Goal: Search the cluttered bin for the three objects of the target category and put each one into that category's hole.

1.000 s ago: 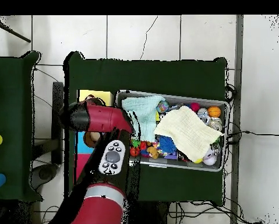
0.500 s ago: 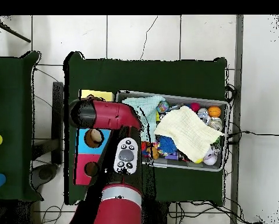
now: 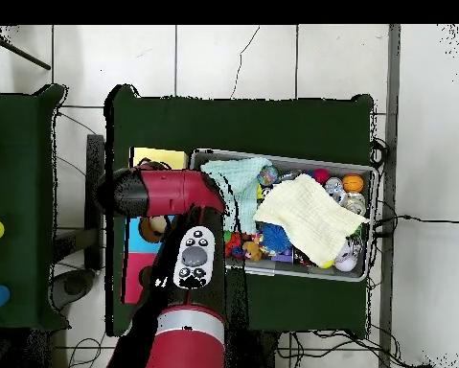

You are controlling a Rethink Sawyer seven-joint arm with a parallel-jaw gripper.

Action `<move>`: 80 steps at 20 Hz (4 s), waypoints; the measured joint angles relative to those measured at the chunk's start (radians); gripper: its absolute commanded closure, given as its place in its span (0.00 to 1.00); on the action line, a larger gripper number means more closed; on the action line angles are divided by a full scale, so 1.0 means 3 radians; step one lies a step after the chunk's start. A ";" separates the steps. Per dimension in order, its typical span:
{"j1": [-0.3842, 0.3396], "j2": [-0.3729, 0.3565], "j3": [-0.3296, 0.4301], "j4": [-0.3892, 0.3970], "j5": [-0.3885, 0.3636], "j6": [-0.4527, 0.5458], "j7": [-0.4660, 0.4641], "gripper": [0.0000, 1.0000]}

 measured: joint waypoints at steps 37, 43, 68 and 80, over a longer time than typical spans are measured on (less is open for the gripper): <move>-0.0114 -0.0293 0.0000 -0.0225 -0.0064 0.0504 -0.0001 0.00; -0.0114 -0.0340 0.0000 -0.0247 -0.0064 0.0533 -0.0001 0.00; -0.0100 -0.0703 -0.0003 -0.0383 -0.0066 0.1059 -0.0001 1.00; -0.0019 -0.0623 -0.0018 -0.0341 -0.0066 0.0766 -0.0001 1.00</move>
